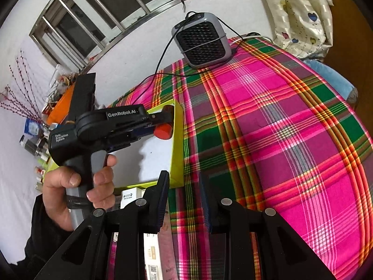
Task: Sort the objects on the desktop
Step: 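Lower the brown bottle into the tray corner and open the left gripper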
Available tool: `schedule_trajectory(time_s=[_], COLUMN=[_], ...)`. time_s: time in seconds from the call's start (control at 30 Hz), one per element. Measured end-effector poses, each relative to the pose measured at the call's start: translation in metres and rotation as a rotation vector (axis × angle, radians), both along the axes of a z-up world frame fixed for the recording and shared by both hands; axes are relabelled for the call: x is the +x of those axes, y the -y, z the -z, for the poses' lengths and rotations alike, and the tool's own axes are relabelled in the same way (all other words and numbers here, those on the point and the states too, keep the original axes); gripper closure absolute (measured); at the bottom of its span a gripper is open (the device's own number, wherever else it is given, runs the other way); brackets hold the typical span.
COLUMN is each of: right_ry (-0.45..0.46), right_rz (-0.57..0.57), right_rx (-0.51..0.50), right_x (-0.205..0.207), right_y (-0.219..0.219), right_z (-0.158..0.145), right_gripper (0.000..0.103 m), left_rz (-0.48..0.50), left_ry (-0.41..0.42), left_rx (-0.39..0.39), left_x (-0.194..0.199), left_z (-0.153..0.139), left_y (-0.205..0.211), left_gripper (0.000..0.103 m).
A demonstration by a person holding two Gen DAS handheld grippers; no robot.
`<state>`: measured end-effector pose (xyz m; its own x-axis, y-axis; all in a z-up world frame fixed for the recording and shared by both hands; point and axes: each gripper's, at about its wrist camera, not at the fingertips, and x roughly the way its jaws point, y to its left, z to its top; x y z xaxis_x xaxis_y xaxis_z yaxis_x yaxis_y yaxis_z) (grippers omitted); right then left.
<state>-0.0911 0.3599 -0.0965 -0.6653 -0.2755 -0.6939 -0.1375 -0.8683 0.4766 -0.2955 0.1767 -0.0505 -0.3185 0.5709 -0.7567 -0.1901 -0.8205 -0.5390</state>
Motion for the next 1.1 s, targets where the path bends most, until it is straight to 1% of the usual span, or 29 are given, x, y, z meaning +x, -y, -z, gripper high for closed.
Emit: schedule_trajectory(time_s=[0.17,0.23,0.27,0.3,0.4,0.6,0.77,0.9,1.0,1.1], right_ry=[-0.001,0.002,0.001,0.002,0.005,0.008,0.005,0.008,0.011,0.013], right_rz=[-0.001,-0.003,-0.005,-0.007,-0.011,-0.001,-0.004,-0.014,-0.027,-0.050], right_rx=[-0.004,-0.006,-0.008,-0.010,-0.012,-0.007,0.000,0.007,0.017,0.020], right_x=[0.000,0.000,0.000,-0.001,-0.001,0.002,0.005,0.007,0.010,0.014], right_y=[0.000,0.000,0.001,0.001,0.003,0.000,0.001,0.005,0.007,0.010], right_z=[0.001,0.002,0.003,0.003,0.004,0.004,0.004,0.005,0.007,0.009], right_gripper=[0.076,0.076,0.076,0.076,0.076,0.076,0.076,0.076,0.076,0.076], left_rz=[0.003,0.012,0.015,0.016,0.010,0.021,0.023,0.025,0.030,0.027], left_ry=[0.002,0.008,0.012,0.013,-0.010,-0.022,-0.065,-0.100,-0.123,-0.141], left_rx=[0.029,0.034,0.034,0.034,0.029,0.033,0.031,0.031,0.009,0.005], left_x=[0.005,0.003,0.001,0.000,-0.003,0.002,0.020,0.043,0.063,0.083], left_z=[-0.006,-0.004,-0.003,-0.002,-0.002,-0.005,-0.019,-0.031,-0.036,-0.039], left_y=[0.007,0.004,0.002,0.000,-0.002,0.003,0.013,0.027,0.037,0.049], left_gripper=[0.071,0.073,0.076,0.077,0.076,0.076,0.076,0.076,0.076,0.076])
